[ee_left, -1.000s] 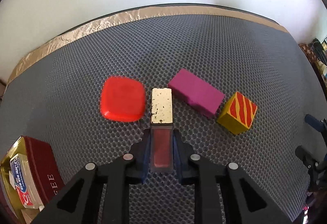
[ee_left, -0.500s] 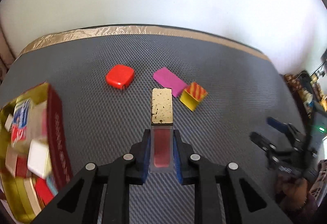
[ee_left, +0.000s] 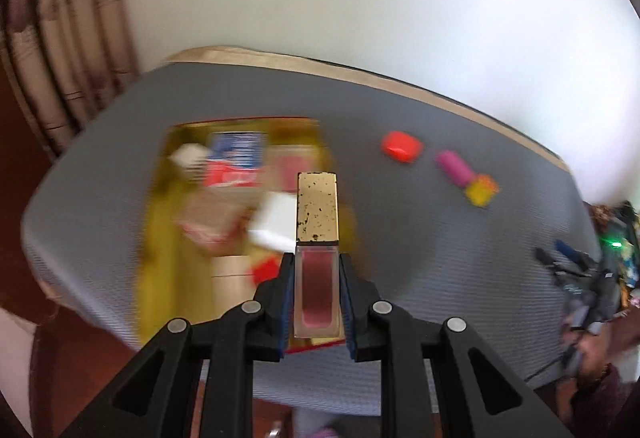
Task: Organize rigid objects
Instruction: 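Carry the lipstick tube into the tin and lower it with the left gripper, then grasp the yellow-red striped cube with the right gripper and lift, then carry the striped cube into the tin and open the right gripper, then grasp the red rounded case with the left gripper and lift, then carry the red case toward the tin with the left gripper, then lower the red case into the tin while the right gripper grasps the pink block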
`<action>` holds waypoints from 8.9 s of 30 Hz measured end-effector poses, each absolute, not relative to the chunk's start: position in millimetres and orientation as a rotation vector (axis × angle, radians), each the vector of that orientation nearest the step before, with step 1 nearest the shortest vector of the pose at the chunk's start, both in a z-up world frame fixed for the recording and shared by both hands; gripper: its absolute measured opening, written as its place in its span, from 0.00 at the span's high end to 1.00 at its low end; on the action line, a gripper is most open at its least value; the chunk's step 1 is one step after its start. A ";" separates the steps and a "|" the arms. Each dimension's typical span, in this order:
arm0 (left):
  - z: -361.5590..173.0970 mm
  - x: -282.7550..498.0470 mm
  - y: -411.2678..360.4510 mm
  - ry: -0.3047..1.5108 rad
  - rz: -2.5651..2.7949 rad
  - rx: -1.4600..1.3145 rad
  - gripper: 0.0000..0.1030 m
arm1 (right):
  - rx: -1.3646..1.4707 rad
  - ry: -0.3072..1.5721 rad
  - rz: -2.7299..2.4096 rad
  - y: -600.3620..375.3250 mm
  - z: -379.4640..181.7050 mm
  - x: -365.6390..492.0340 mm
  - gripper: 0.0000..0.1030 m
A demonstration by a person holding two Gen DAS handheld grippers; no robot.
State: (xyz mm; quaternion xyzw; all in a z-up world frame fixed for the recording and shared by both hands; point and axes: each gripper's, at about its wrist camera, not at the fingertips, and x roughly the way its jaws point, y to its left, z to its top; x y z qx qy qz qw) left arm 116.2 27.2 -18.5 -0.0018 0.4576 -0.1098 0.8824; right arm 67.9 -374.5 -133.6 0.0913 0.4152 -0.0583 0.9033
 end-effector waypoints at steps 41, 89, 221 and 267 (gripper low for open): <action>-74.8 136.9 94.2 0.974 -0.058 0.031 0.80 | 0.088 0.890 -0.025 -319.6 -130.6 97.5 0.08; -23.8 69.7 134.2 0.730 0.303 -0.130 0.74 | 0.005 0.852 0.599 -40.1 -43.9 236.9 0.74; -61.1 245.0 -151.9 0.927 -0.363 0.277 0.54 | 0.159 0.866 0.011 -349.9 -130.6 134.4 0.01; -52.1 148.9 4.6 0.902 -0.059 0.180 0.54 | 0.009 1.007 0.153 -293.0 -137.3 257.9 0.74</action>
